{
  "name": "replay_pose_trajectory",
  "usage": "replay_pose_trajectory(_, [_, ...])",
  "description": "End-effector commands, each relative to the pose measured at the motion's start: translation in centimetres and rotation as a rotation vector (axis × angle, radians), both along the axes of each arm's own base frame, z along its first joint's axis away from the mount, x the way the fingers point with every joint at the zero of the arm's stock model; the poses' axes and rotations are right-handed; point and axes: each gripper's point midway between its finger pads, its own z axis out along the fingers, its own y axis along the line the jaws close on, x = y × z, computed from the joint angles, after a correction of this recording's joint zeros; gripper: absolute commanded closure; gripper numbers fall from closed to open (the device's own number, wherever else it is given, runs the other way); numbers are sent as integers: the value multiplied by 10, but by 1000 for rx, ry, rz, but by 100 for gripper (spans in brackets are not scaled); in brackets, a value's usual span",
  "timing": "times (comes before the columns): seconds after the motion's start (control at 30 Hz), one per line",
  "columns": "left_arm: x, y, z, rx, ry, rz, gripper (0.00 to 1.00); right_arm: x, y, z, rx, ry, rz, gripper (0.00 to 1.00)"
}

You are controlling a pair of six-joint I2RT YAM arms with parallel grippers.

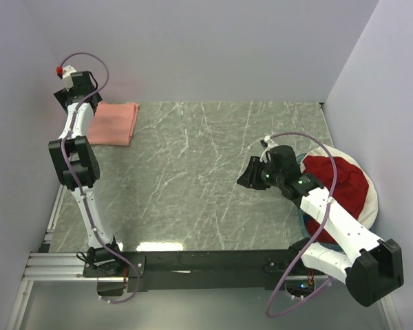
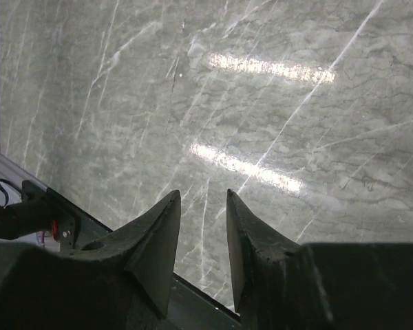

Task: Fold and stack the t-shirts
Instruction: Reset both grippers

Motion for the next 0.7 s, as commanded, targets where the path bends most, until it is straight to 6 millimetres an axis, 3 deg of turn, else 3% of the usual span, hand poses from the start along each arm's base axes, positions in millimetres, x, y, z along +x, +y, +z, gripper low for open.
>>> replay_pose_trajectory(0.0, [-13, -21, 31, -126, -109, -9, 1, 2, 2, 13, 16, -68, 7, 60])
replay_pose_trajectory(0.03, [-14, -34, 28, -202, -127, -27, 1, 2, 1, 13, 15, -68, 3, 60])
replay_pose_trajectory(0.07, [-21, -40, 41, -234, -155, -29, 0, 2, 1, 14, 15, -69, 2, 60])
replay_pose_trajectory(0.1, [-31, -49, 25, -282, -130, -26, 1, 2, 1, 15, 18, -71, 1, 60])
replay_pose_trajectory(0.13, [-36, -57, 23, -338, -152, -19, 1, 2, 2, 16, 24, -76, 4, 60])
replay_pose_trajectory(0.17, [-40, -74, 47, -372, -220, -69, 1, 2, 2, 18, 29, -80, 4, 60])
replay_pose_trajectory(0.2, [-56, -84, 22, -407, -177, -65, 0, 2, 1, 19, 29, -85, 2, 60])
replay_pose_trajectory(0.23, [-67, -94, 44, -427, -238, -72, 1, 2, 1, 22, 33, -94, -4, 60])
replay_pose_trajectory(0.27, [-68, -117, 48, -446, -259, -123, 0, 2, 0, 23, 36, -97, -7, 60])
replay_pose_trajectory(0.3, [-83, -132, 29, -461, -218, -137, 1, 2, 0, 28, 41, -108, -7, 60])
replay_pose_trajectory(0.33, [-94, -145, 42, -462, -238, -154, 1, 1, 0, 28, 39, -104, -7, 60])
replay_pose_trajectory(0.37, [-105, -174, 27, -467, -196, -191, 1, 1, -1, 29, 37, -105, -12, 60])
replay_pose_trajectory(0.43, [-121, -206, 34, -460, -196, -251, 1, -1, -1, 36, 42, -119, -8, 60])
replay_pose_trajectory(0.47, [-134, -235, 21, -450, -157, -290, 1, -1, -2, 37, 44, -125, -8, 60])
replay_pose_trajectory(0.53, [-151, -266, 26, -462, -157, -351, 1, -2, -5, 39, 37, -132, -18, 60])
replay_pose_trajectory(0.57, [-166, -297, 17, -470, -125, -419, 1, -3, -5, 38, 33, -129, -16, 60])
replay_pose_trajectory(0.63, [-184, -326, 22, -486, -124, -492, 0, -4, -7, 40, 23, -127, -20, 60])
replay_pose_trajectory(0.67, [-200, -353, 14, -494, -91, -555, 1, -3, -9, 40, 18, -129, -28, 60])
